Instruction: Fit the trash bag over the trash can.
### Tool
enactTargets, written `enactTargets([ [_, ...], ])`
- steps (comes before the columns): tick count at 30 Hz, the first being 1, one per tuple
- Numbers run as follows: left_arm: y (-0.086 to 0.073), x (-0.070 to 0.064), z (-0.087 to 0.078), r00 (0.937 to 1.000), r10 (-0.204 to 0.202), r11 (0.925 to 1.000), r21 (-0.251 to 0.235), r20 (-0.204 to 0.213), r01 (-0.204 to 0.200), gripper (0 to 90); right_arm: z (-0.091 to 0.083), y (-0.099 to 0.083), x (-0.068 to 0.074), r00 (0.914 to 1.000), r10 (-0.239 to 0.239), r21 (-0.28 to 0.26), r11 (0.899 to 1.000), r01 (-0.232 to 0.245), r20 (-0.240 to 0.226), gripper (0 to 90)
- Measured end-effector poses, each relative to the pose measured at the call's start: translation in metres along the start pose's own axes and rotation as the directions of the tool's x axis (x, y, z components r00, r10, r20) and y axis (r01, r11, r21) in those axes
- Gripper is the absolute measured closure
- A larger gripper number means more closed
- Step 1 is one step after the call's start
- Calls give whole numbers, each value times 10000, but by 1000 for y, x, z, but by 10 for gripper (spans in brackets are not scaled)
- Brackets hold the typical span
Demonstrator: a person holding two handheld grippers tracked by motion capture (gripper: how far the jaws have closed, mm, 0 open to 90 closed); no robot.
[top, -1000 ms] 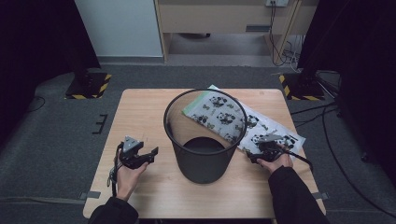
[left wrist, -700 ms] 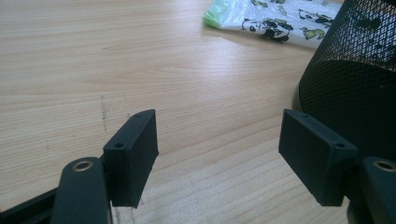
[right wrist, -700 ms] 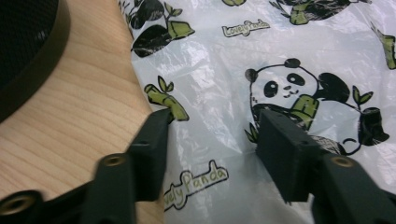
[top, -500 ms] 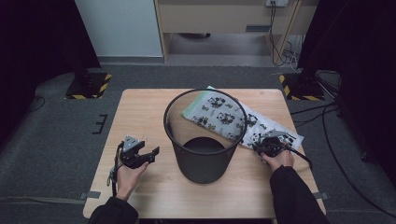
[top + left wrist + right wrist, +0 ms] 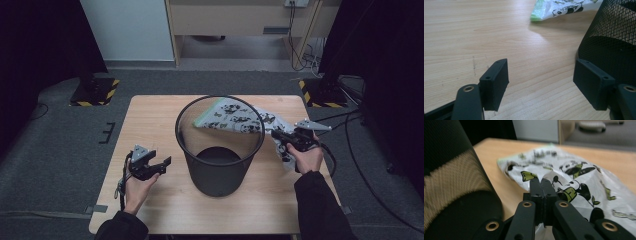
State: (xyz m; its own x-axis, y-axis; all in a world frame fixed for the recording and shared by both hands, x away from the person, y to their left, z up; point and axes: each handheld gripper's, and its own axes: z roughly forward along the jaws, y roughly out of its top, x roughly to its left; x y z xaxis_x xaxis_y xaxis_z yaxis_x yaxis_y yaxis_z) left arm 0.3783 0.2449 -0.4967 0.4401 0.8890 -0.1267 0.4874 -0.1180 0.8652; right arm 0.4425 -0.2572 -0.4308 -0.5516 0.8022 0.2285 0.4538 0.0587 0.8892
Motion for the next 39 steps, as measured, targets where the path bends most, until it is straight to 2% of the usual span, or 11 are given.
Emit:
enactTargets([
  [7,0,-2,0,9999,65,10000,-7,92,-64,284,-12,61,13,9997,-157,-1211,9926,130,-208,900],
  [8,0,-2,0,9999,65,10000,-7,92,-64,284,-12,61,13,9997,-157,-1211,9926,130,-208,900],
  [9,0,-2,0,9999,63,10000,-22,97,-63,284,-16,77,18,9994,-228,-1600,9869,186,-251,900],
  [11,0,-2,0,9999,69,10000,-16,97,-68,284,-17,82,20,9993,-266,-1753,9843,214,-274,900],
  [15,0,-3,0,9999,97,10000,-18,104,-96,284,-22,112,38,9973,-581,-2710,9616,439,-446,900],
  [16,0,-3,0,9999,97,10000,-18,104,-96,284,-22,112,38,9973,-581,-2710,9616,439,-446,900],
  [17,0,-3,0,9999,65,10000,-28,110,-65,284,-23,124,47,9958,-748,-2985,9528,556,-534,900],
  [20,0,-3,0,9999,67,10000,-46,97,-67,284,-24,140,61,9924,-1057,-3264,9418,798,-624,900],
  [30,1,-3,-1,9998,182,9995,-264,42,-180,282,-13,180,108,9761,-1993,-3598,9199,1559,-865,900],
  [35,2,-4,-2,9996,282,9986,-438,13,-281,279,-4,189,124,9710,-2126,-3661,9168,1595,-1095,900],
  [39,3,-4,-4,9992,379,9967,-716,-122,-387,273,6,191,144,9606,-2395,-3598,9163,1757,-1408,900],
])
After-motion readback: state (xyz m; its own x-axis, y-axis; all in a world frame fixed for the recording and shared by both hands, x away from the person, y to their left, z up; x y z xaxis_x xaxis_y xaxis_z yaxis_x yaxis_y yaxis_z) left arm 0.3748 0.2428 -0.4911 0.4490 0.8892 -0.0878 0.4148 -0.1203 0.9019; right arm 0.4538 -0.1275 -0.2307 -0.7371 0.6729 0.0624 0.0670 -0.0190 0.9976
